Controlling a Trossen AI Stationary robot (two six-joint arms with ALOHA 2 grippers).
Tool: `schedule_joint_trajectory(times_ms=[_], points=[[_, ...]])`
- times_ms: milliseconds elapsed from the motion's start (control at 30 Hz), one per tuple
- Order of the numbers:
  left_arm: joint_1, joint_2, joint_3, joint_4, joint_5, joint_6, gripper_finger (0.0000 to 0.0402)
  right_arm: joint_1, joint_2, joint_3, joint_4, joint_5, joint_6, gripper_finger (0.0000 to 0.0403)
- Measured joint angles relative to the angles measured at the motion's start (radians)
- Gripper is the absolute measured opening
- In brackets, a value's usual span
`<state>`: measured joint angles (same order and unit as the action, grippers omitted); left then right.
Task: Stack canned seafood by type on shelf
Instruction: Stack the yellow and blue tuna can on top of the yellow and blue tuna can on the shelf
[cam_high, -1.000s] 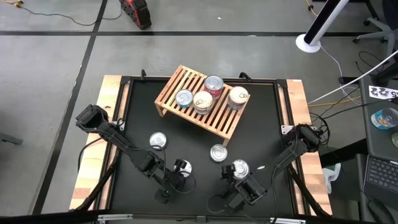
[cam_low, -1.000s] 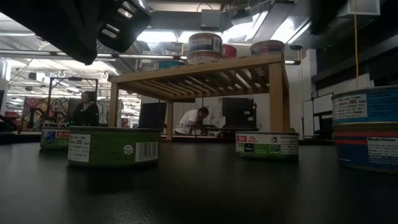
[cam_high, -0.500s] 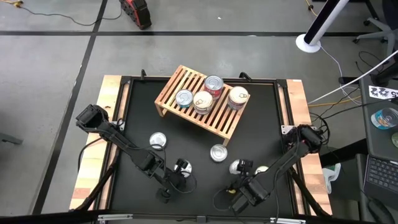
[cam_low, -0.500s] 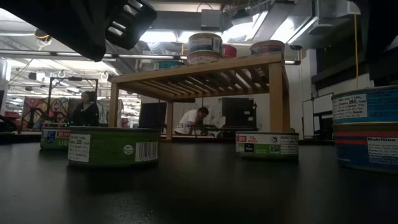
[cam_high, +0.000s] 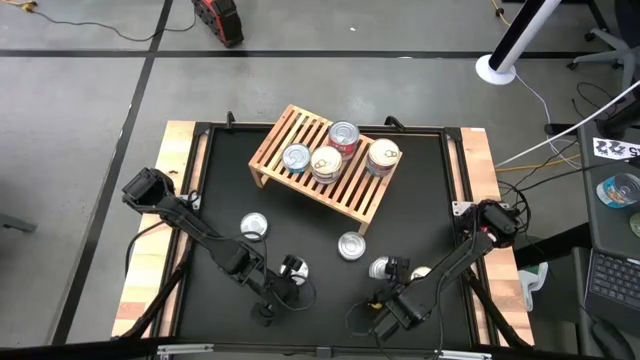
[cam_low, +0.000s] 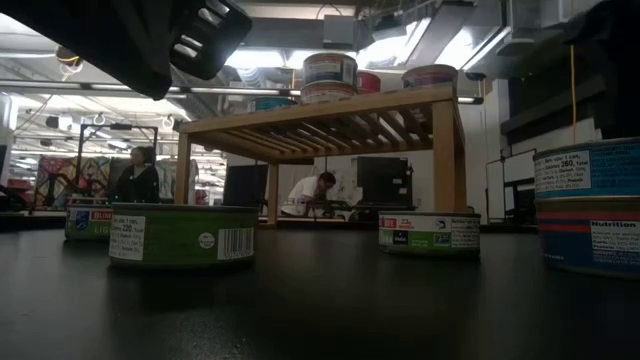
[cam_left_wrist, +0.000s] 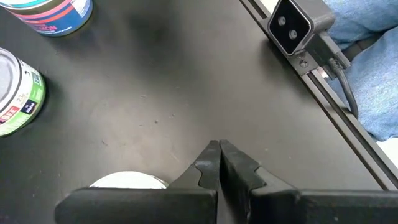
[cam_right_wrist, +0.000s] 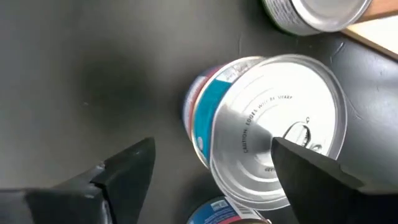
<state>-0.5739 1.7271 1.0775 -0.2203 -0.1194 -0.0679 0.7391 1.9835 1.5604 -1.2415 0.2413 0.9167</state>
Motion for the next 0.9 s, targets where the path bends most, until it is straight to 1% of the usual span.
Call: schedule_joint_trajectory(times_ms=[67,167,467,600,733,900], points=[[0.0,0.0,0.0,0.0,0.0,0.0,0.0003,0.0,0.0,-0.011,0.001,-0.003,0.0,0.0312],[0.0,0.0,0.0,0.0,0.0,0.0,0.0003,0.0,-0.001,-0.025,0.007,0.0,-0.001,0.0286],[0.0,0.0,0.0,0.0,0.0,0.015,0.0003,0.001,-0.002,-0.032,0.0,0.03,-0.005,0.0178],[0.0,0.0,0.0,0.0,0.0,0.015,0.0003,0.001,-0.002,-0.031,0.005,0.032,-0.008,0.0138],[0.0,0.0,0.0,0.0,0.0,0.016,0.0003,0.001,-0.002,-0.031,0.01,0.036,-0.007,0.0109],[0.0,0.0,0.0,0.0,0.0,0.017,0.0003,0.001,-0.003,-0.029,0.012,0.035,-0.009,0.0086]])
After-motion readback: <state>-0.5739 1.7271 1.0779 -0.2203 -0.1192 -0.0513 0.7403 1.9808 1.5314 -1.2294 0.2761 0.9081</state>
